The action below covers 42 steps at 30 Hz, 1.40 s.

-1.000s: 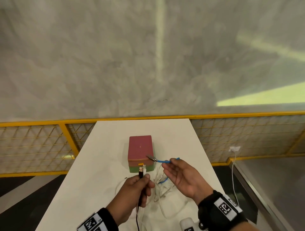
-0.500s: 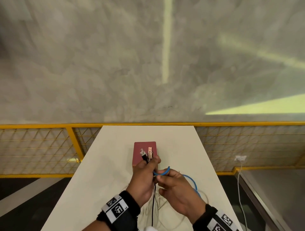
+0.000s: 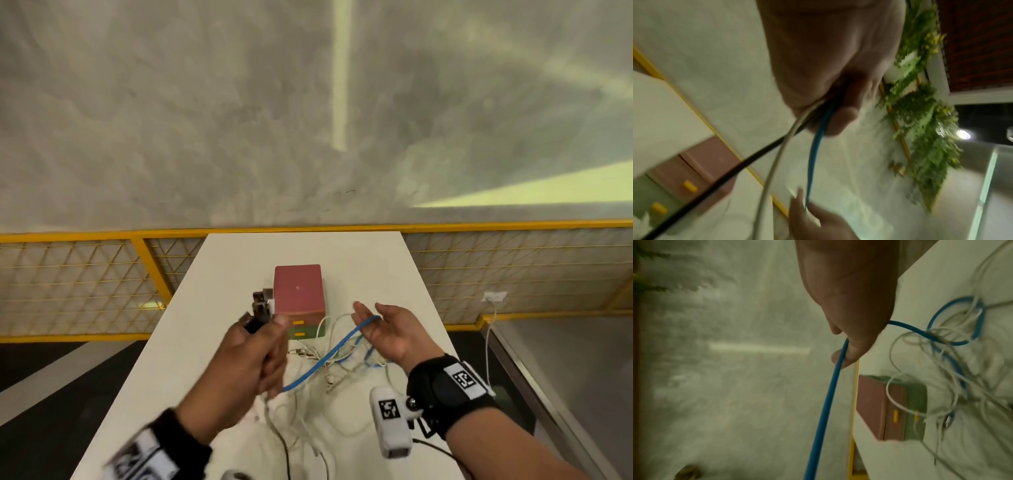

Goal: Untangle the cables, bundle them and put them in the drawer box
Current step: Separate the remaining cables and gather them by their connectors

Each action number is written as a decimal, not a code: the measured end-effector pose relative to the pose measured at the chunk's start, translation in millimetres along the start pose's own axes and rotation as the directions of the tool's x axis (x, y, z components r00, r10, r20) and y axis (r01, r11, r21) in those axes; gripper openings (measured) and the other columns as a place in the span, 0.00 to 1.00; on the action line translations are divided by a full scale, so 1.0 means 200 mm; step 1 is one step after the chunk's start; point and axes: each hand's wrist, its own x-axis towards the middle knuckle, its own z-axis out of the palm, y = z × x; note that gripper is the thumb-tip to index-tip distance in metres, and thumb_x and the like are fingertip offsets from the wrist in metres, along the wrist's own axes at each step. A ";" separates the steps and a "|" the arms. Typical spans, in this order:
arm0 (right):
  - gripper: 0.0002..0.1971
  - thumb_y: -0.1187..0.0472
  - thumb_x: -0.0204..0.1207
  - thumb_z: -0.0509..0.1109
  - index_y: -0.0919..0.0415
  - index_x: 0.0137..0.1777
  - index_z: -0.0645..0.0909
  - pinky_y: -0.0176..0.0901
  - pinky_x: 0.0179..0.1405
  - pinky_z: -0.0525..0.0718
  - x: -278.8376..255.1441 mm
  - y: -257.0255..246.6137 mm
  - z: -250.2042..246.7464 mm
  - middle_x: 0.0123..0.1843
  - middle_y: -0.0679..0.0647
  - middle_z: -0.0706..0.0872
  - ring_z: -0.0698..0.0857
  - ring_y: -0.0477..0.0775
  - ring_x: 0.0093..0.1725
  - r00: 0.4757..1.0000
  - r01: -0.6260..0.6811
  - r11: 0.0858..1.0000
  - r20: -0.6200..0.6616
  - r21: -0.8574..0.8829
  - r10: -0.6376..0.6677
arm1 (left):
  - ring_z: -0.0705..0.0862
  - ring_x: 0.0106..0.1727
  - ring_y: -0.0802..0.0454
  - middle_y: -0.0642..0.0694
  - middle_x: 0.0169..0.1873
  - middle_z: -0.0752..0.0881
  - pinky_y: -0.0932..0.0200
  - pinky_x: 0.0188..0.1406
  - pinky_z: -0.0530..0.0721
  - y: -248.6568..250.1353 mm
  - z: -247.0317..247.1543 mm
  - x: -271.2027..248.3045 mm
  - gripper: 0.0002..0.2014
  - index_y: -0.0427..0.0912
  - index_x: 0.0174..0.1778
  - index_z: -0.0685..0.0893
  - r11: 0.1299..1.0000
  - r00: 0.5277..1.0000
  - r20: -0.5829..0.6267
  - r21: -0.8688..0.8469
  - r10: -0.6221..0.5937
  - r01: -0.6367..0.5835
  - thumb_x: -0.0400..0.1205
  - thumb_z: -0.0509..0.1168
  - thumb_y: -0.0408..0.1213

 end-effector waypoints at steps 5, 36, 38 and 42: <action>0.05 0.73 0.85 0.55 0.66 0.51 0.70 0.60 0.62 0.79 0.04 -0.04 -0.09 0.50 0.70 0.79 0.85 0.62 0.44 0.998 0.029 0.995 -0.057 -0.093 -0.034 | 0.58 0.18 0.53 0.47 0.18 0.63 0.62 0.19 0.59 0.00 -0.42 -0.11 0.20 0.43 0.29 0.69 0.813 0.886 -0.186 0.351 -0.425 0.463 0.83 0.66 0.45; 0.16 0.74 0.84 0.53 0.57 0.64 0.72 0.61 0.58 0.81 -0.01 0.19 0.09 0.44 0.63 0.81 0.86 0.59 0.38 0.998 0.023 0.842 0.062 -0.539 0.013 | 0.85 0.39 0.60 0.55 0.32 0.86 0.57 0.45 0.81 -0.49 -0.27 -0.12 0.08 0.47 0.35 0.85 0.695 0.832 0.283 0.701 -0.477 0.160 0.69 0.78 0.39; 0.18 0.76 0.83 0.53 0.57 0.65 0.73 0.57 0.47 0.83 0.01 0.24 0.07 0.43 0.61 0.83 0.87 0.57 0.36 0.996 0.048 0.808 0.088 -0.587 0.004 | 0.86 0.32 0.59 0.55 0.27 0.84 0.60 0.35 0.82 -0.47 -0.27 -0.08 0.08 0.45 0.35 0.84 0.770 0.934 0.135 0.610 -0.332 0.186 0.72 0.78 0.36; 0.20 0.74 0.82 0.58 0.51 0.66 0.77 0.54 0.45 0.83 0.01 0.33 0.06 0.46 0.56 0.89 0.91 0.58 0.46 0.990 0.072 0.787 0.140 -0.613 0.018 | 0.63 0.15 0.59 0.56 0.17 0.69 0.66 0.16 0.61 -0.39 -0.12 0.14 0.15 0.46 0.32 0.74 0.957 0.954 -0.271 0.217 -0.131 0.193 0.78 0.74 0.32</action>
